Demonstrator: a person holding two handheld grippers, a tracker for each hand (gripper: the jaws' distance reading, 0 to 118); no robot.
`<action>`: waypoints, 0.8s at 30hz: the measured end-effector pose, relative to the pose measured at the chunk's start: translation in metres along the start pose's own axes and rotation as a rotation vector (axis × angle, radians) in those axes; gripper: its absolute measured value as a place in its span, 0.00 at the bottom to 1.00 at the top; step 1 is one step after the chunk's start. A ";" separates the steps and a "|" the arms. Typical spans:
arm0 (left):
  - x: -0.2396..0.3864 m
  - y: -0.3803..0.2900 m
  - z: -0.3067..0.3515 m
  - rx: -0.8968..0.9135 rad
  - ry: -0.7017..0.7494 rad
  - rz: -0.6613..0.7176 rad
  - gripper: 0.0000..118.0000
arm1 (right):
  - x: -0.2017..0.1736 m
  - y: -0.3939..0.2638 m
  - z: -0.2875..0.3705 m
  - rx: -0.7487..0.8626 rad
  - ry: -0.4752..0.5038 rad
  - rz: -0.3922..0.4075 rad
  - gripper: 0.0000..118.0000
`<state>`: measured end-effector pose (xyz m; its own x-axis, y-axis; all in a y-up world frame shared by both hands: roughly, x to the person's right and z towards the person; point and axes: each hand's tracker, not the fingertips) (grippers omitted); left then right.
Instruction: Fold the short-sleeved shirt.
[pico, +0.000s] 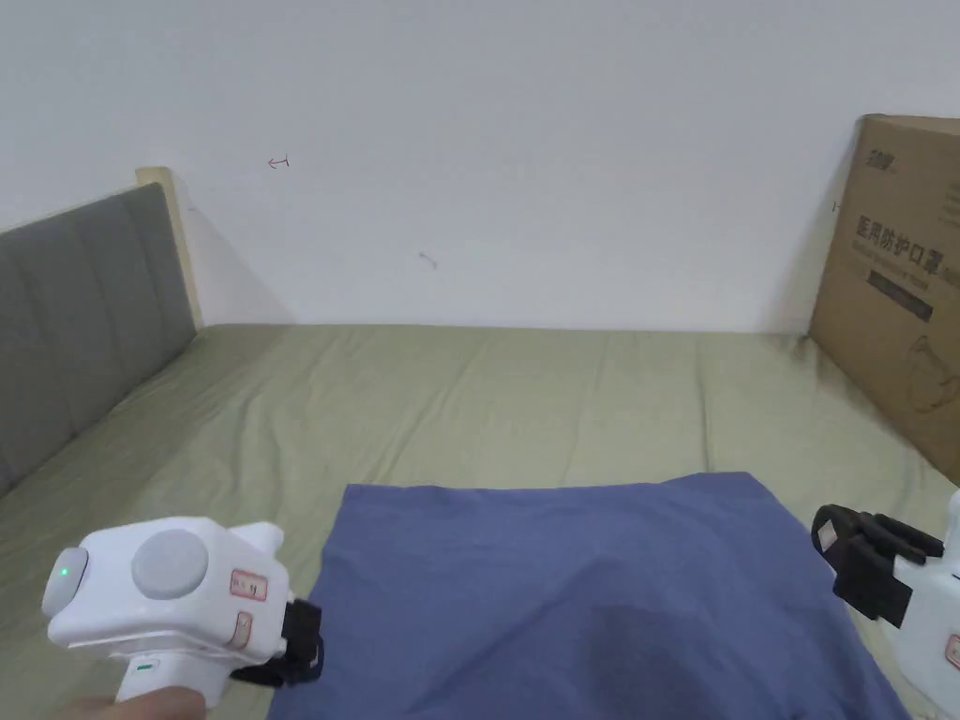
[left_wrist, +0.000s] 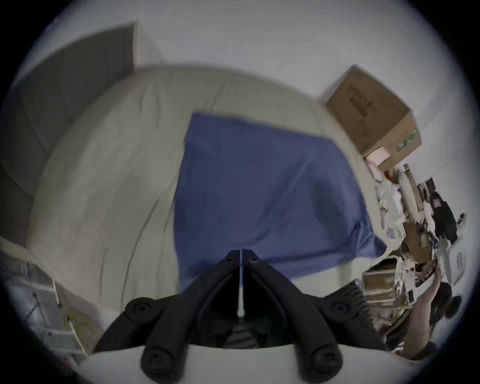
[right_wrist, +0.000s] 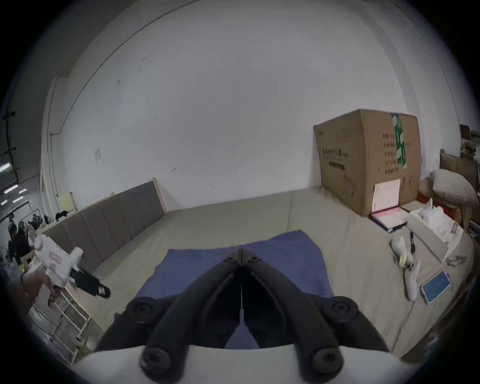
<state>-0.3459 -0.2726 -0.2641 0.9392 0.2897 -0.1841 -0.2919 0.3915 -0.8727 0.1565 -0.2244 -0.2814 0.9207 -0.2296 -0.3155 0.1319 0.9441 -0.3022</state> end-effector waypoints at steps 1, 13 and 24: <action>-0.011 -0.007 -0.009 -0.020 0.038 0.020 0.10 | 0.003 -0.003 0.000 -0.011 0.003 -0.008 0.00; -0.045 -0.061 -0.077 -0.056 0.170 -0.100 0.35 | 0.014 -0.031 0.002 -0.152 0.004 0.010 0.00; -0.024 -0.075 -0.024 0.121 0.072 -0.118 0.02 | 0.082 -0.034 -0.005 -0.433 -0.082 -0.074 1.00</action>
<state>-0.3422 -0.3293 -0.2051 0.9774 0.1744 -0.1195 -0.1947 0.5224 -0.8302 0.2258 -0.2762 -0.3013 0.9431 -0.2565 -0.2116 0.0486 0.7358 -0.6755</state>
